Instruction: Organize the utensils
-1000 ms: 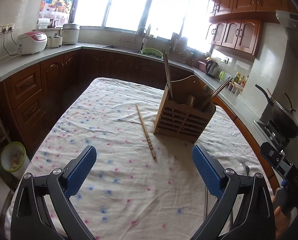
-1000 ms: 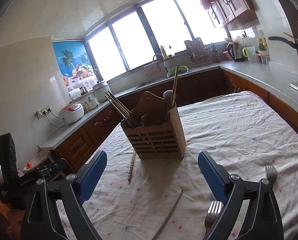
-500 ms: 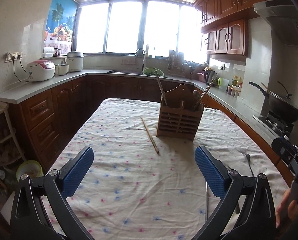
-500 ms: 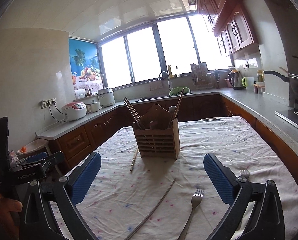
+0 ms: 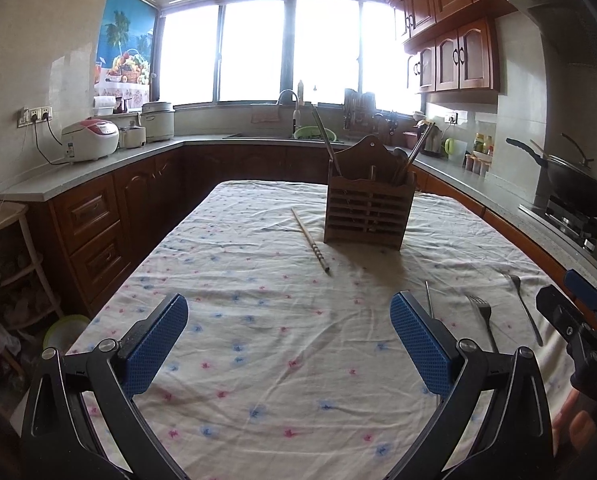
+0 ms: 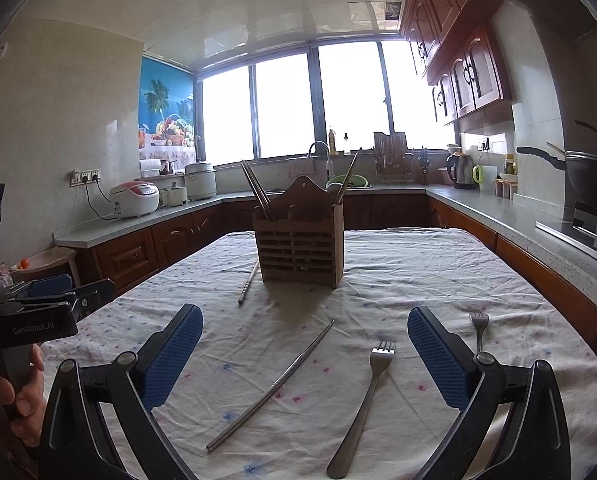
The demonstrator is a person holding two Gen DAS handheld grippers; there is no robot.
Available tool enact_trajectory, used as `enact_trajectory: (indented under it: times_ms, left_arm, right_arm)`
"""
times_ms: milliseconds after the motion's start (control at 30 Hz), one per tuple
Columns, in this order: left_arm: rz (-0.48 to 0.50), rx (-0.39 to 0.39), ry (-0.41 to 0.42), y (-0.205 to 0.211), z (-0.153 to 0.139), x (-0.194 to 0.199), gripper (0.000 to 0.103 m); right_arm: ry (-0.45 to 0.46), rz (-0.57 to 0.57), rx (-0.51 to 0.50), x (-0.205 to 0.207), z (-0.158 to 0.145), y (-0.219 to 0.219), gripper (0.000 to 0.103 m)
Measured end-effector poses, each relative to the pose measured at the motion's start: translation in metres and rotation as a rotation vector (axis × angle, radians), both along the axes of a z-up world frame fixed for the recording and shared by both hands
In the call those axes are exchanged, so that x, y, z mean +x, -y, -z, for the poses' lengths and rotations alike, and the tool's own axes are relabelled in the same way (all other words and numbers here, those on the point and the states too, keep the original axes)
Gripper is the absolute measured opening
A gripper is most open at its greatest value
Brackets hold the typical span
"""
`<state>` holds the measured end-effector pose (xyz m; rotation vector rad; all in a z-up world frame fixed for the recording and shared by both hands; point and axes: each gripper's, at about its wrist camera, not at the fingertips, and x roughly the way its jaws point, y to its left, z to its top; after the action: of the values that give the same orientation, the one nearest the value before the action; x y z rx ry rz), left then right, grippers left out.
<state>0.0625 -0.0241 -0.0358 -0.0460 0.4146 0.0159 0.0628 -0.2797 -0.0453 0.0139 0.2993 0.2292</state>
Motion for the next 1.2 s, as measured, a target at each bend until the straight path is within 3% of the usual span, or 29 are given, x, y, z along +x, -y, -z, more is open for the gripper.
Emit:
enact_trajectory:
  times_ms: [1200]
  left_arm:
    - [-0.007, 0.017, 0.029, 0.0010, -0.0032, -0.0051, 0.103]
  right_arm:
    - [0.000, -0.030, 0.024, -0.0008, 0.0028, -0.0040, 0.103]
